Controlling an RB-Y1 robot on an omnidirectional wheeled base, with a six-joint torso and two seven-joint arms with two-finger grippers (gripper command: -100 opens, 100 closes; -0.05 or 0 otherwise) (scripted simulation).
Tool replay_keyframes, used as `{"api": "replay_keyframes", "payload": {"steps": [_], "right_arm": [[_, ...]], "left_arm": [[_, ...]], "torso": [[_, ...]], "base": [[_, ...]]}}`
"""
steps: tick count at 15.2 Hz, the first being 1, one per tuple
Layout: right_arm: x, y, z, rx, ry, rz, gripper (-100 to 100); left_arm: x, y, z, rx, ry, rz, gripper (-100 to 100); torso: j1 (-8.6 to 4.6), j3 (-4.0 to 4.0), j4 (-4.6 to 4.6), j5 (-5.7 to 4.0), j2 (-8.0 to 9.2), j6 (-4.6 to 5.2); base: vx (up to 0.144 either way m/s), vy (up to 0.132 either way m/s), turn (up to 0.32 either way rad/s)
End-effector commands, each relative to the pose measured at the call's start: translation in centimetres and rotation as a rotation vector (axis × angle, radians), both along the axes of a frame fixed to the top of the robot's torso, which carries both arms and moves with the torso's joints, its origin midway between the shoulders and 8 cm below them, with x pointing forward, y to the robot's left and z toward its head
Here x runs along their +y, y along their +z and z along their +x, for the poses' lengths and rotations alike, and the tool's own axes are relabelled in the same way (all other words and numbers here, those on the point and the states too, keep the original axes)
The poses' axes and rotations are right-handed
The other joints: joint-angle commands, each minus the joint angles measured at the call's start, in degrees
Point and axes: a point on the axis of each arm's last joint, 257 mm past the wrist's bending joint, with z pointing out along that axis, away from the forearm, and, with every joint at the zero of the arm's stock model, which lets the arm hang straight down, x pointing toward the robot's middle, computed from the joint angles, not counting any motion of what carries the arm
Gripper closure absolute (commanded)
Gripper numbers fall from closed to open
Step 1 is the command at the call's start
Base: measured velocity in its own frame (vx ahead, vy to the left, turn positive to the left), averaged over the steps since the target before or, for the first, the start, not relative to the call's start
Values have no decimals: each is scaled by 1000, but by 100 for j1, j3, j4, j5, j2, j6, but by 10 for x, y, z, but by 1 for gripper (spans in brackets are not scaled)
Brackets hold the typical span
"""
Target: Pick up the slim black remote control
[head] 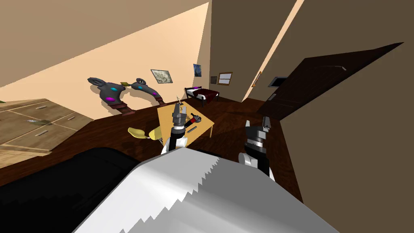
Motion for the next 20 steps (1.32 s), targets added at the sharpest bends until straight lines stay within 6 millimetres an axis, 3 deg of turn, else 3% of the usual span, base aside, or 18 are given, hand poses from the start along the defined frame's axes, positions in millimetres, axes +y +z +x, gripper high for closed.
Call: {"api": "replay_keyframes", "payload": {"steps": [1,6,8,9,12,13,14,15,16,20], "right_arm": [[0,0,0,0,0,0,0],[0,0,0,0,0,0,0],[0,0,0,0,0,0,0],[0,0,0,0,0,0,0],[0,0,0,0,0,0,0],[0,0,0,0,0,0,0],[0,0,0,0,0,0,0],[0,0,0,0,0,0,0],[0,0,0,0,0,0,0],[0,0,0,0,0,0,0]], "left_arm": [[-4,-6,3,18,-12,37,-100],[-11,-32,15,80,-32,131,-100],[-13,-58,25,138,-40,203,-100],[-13,-58,25,139,-41,204,-100],[-13,-91,34,208,-46,285,-100],[-13,-92,35,212,-46,285,-100],[-12,-109,38,246,-48,328,-100],[-11,-112,39,252,-47,328,-100],[-9,-131,42,290,-49,373,-100],[-4,-155,46,340,-49,418,-100]], "torso": [[0,0,0,0,0,0],[-1,-7,-3,0,-12,2],[-1,-9,-4,0,-15,2],[-3,-10,-4,0,-18,3],[-3,-12,-5,0,-21,2],[-3,-12,-5,0,-21,3],[-3,-12,-5,0,-21,2],[-2,-13,-5,0,-22,3],[-2,-13,-5,0,-22,1],[0,-14,-6,0,-24,1]], "base": [[8,-4,-37],[25,-9,-84],[42,-13,-137],[45,-13,-124],[45,-12,-117],[43,-6,-110],[49,-8,-149],[51,-6,-116],[51,-11,-175],[48,-3,-113]]}}
